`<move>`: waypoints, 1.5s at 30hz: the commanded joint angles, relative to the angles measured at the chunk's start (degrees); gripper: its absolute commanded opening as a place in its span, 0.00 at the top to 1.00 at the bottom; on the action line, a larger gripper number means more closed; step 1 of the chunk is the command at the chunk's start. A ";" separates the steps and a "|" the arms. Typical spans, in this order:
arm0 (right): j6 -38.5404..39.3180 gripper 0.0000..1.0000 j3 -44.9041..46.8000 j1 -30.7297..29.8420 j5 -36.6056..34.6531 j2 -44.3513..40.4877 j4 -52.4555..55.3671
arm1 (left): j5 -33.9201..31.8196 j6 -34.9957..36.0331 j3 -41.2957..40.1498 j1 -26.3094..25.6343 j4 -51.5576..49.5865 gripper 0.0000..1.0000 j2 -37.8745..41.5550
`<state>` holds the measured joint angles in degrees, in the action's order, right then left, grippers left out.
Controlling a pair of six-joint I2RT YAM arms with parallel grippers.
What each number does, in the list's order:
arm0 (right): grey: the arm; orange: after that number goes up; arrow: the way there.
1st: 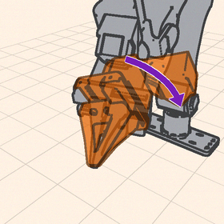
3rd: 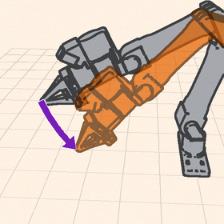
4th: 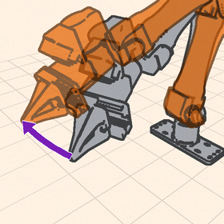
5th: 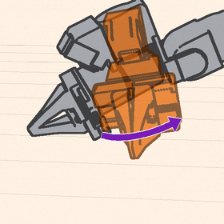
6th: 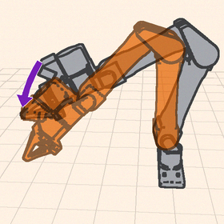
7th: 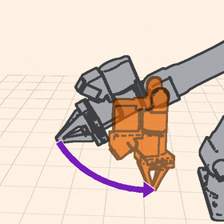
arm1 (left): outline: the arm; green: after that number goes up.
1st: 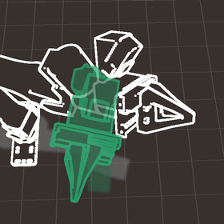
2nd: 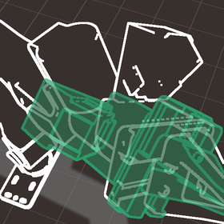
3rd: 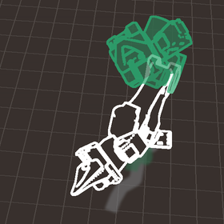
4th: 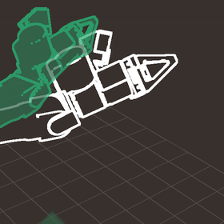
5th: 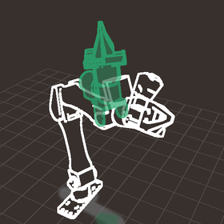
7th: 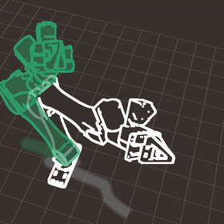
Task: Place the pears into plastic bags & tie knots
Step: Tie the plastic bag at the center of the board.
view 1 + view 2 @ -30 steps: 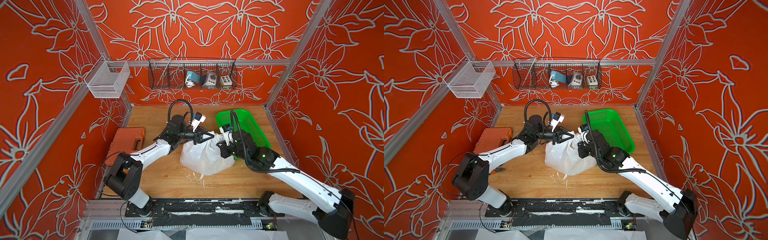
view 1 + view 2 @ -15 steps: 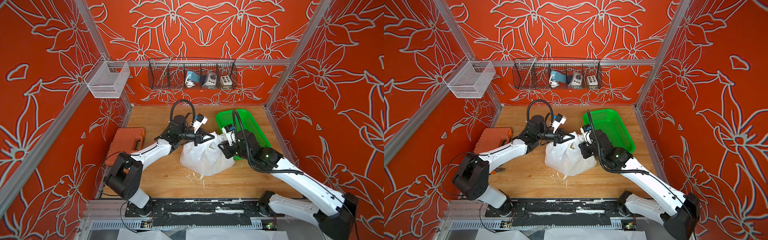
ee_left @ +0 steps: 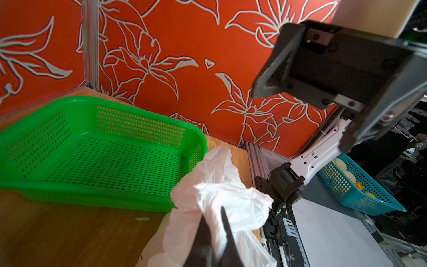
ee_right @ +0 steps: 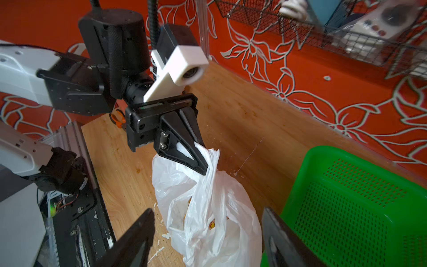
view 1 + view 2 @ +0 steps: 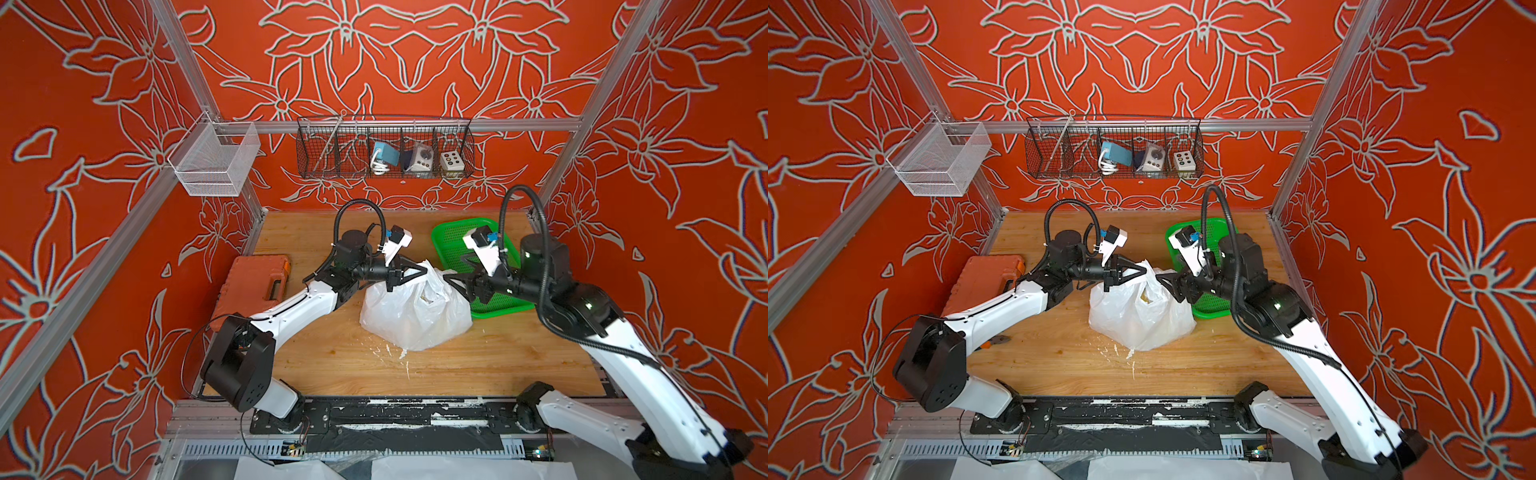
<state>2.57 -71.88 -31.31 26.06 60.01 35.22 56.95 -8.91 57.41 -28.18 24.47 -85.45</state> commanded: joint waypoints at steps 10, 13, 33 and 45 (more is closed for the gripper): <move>9.21 0.29 -1.89 3.09 14.64 9.07 4.85 | 3.83 1.18 0.77 -0.29 0.41 1.00 0.64; 9.37 0.37 -1.04 3.61 16.07 9.98 5.16 | 4.39 1.10 1.12 -0.29 0.49 1.00 0.46; 8.47 1.00 2.53 4.97 15.40 12.62 6.32 | 5.77 1.04 1.65 -0.29 0.23 1.00 0.46; 2.51 1.00 5.91 4.64 4.06 8.96 -0.26 | 5.05 0.43 0.95 -0.38 -0.21 0.57 -0.36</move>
<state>6.70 -67.24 -26.96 33.06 71.00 37.45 61.54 -9.23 57.52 -28.23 23.59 -85.49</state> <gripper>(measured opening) 0.049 0.408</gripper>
